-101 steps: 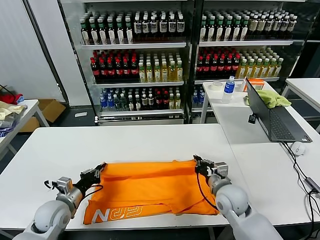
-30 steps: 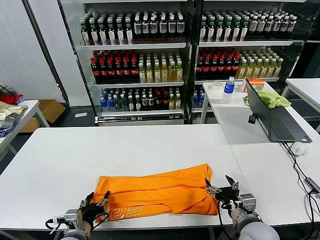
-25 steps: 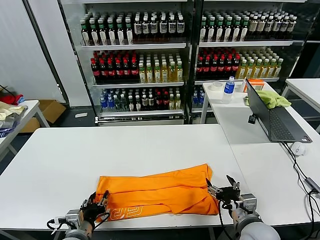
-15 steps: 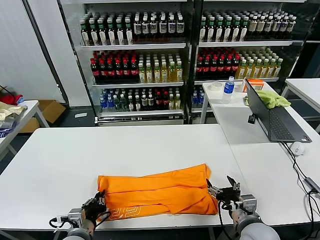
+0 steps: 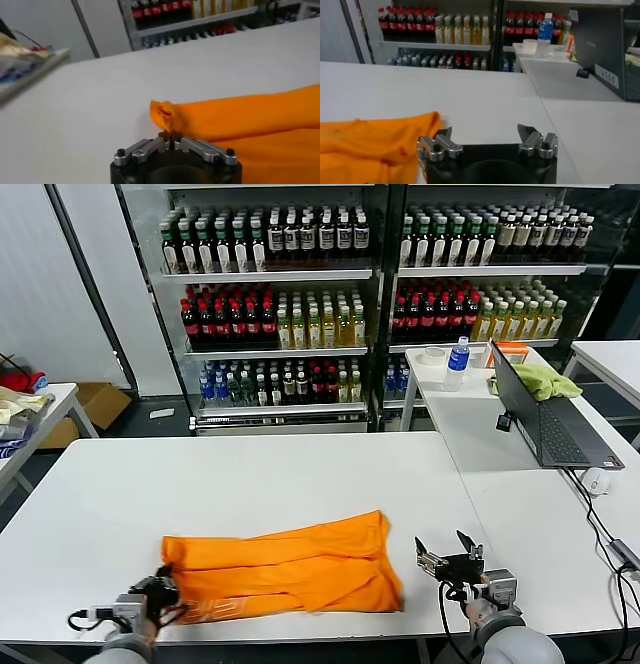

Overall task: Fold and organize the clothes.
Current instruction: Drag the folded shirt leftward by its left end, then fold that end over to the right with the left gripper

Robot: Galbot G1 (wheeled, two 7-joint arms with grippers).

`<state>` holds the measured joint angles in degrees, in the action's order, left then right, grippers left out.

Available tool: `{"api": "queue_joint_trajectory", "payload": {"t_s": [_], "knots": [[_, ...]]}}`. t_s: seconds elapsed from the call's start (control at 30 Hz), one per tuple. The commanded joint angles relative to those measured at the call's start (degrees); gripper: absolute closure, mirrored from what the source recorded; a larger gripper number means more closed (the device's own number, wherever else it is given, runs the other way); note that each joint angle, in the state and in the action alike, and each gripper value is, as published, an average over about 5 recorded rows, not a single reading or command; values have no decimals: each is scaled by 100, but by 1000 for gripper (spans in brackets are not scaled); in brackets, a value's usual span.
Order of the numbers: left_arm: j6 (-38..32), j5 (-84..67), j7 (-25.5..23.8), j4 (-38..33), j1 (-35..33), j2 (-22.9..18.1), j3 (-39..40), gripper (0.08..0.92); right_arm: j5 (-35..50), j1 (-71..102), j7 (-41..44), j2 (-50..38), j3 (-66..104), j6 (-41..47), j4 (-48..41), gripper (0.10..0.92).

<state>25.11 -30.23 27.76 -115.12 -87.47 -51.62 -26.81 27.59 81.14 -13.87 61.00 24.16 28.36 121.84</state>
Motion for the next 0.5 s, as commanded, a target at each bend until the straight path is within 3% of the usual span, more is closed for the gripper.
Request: {"api": "queue_joint_trajectory", "payload": {"t_s": [0.03,0.23,0.5], "knots": [[220,1441,-703,764,-156,461,-2160,904,0,-20,1,-3,-6,7,15,203],[489,1516,-1066,800,-143,572,-2350,904,20,-74,8,-20,16,1,27,203],[800,969,-946,-821,-32,183,-1254,904,29,-21,19,-31,152,-33,21,203]]}}
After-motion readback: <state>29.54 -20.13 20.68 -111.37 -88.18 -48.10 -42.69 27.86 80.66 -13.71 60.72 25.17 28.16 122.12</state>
